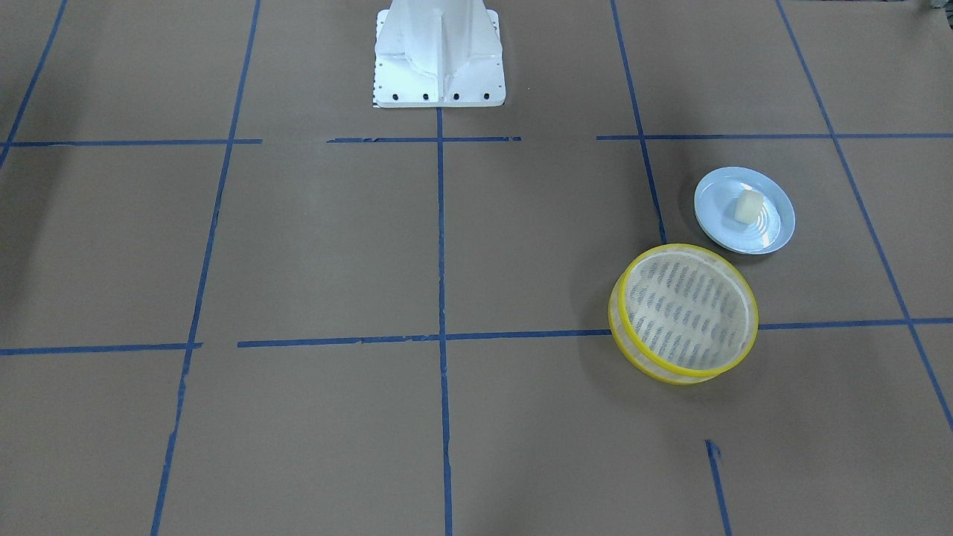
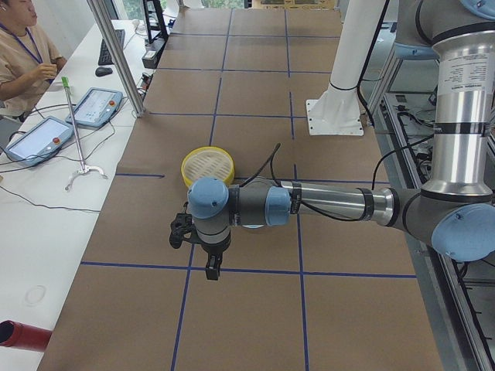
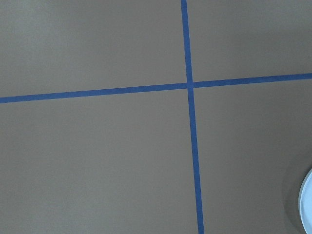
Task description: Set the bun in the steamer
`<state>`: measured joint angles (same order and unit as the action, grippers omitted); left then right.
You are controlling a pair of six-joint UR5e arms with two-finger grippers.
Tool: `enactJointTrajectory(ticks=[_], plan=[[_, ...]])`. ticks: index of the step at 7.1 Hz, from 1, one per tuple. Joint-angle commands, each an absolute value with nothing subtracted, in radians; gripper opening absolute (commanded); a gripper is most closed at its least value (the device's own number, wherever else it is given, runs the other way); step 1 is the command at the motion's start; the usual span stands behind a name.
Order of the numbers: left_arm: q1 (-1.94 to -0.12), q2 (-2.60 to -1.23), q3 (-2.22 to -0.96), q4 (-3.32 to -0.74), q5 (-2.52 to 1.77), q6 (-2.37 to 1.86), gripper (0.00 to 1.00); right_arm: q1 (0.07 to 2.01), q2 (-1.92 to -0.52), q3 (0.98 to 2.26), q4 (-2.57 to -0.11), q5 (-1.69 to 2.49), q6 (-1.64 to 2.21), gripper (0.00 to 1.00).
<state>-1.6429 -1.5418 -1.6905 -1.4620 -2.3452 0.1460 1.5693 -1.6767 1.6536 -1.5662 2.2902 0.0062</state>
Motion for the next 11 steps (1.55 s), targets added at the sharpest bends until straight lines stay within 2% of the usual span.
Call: enactJointTrajectory(ticks=[1, 6, 9, 11], plan=[[-1.643, -1.587, -1.668, -1.415, -2.353, 0.138, 1.00, 1.569, -1.677, 1.654, -1.566, 2.290, 0.006, 1.00], [-1.625, -1.578, -1.684, -1.498, -2.370, 0.105, 1.00, 1.569, -1.677, 1.654, -1.566, 2.290, 0.006, 1.00], [-1.342, -1.574, -1.689, -1.873, -2.381, -0.235, 1.00, 1.569, -1.677, 1.654, -1.566, 2.290, 0.006, 1.00], [-1.103, -1.504, -1.728, -2.155, -2.171, -0.598, 0.99, 1.569, -1.677, 1.654, -1.566, 2.290, 0.006, 1.00]])
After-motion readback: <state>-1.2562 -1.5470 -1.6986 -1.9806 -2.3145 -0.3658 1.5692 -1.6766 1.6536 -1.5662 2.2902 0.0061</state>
